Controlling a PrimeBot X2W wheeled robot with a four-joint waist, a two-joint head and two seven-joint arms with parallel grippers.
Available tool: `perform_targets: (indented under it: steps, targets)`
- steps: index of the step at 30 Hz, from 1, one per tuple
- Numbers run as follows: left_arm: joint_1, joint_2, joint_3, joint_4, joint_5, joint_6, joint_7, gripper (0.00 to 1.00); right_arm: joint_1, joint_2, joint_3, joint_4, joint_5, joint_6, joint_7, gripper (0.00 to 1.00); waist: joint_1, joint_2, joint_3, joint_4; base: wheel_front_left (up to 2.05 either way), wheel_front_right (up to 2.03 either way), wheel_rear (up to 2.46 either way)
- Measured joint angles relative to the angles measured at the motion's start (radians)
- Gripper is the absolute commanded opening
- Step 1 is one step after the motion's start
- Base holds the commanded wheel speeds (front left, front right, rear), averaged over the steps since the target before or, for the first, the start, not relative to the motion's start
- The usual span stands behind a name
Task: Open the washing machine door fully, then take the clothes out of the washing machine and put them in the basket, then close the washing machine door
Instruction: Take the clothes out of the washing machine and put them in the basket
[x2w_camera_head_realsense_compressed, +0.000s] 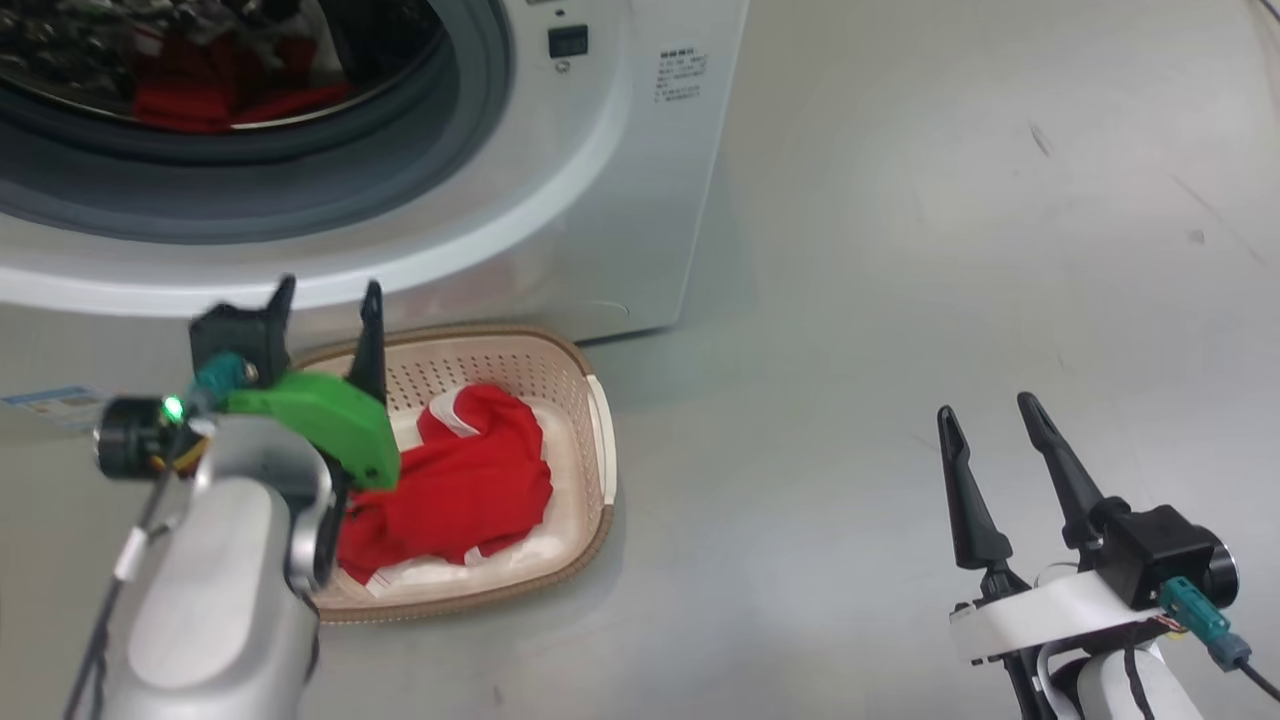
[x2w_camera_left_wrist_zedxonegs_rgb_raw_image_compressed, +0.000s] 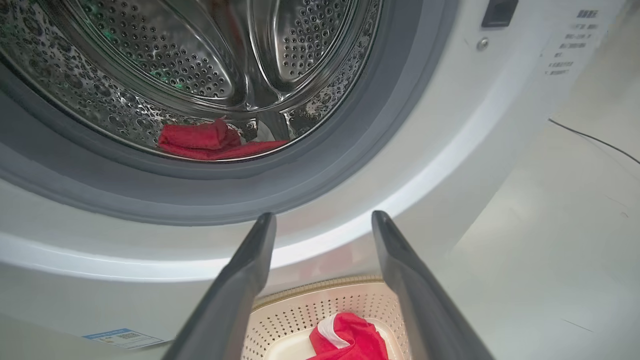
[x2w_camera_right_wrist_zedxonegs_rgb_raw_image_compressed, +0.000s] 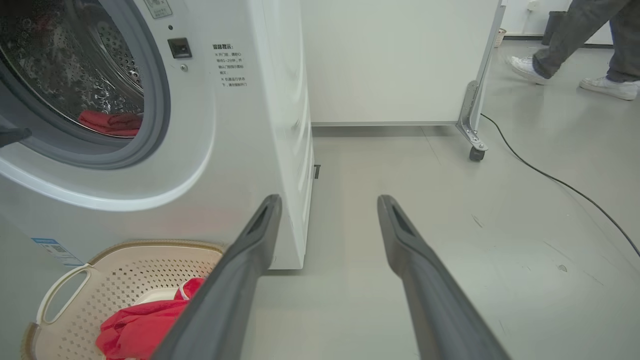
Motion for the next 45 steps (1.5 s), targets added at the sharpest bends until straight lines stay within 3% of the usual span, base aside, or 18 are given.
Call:
perform_targets:
  steps: [13,23,39,45]
  targets:
    - [-0.328,0.114,0.045,0.066,0.007,-0.017,0.203,1.00,-0.110,0.008,0.016,0.001,0.050,0.009,-0.009,1.00,0.0000,0.0000,0.180,-0.071,0.00,0.00,0.00]
    - [-0.532,0.253,0.085,0.103,0.052,-0.017,0.334,1.00,-0.179,0.012,0.035,0.035,0.093,0.018,-0.014,1.00,0.0001,0.0000,0.292,-0.139,0.00,0.00,0.00]
    - [-0.742,0.428,0.112,0.150,0.117,-0.025,0.526,1.00,-0.269,0.016,0.095,0.066,0.184,0.025,-0.018,1.00,0.0001,0.0000,0.422,-0.248,0.00,0.00,0.00]
    - [-0.780,0.441,0.115,0.171,0.128,-0.024,0.571,1.00,-0.286,0.017,0.100,0.066,0.211,0.025,-0.018,1.00,0.0001,0.0000,0.452,-0.278,0.00,0.00,0.00]
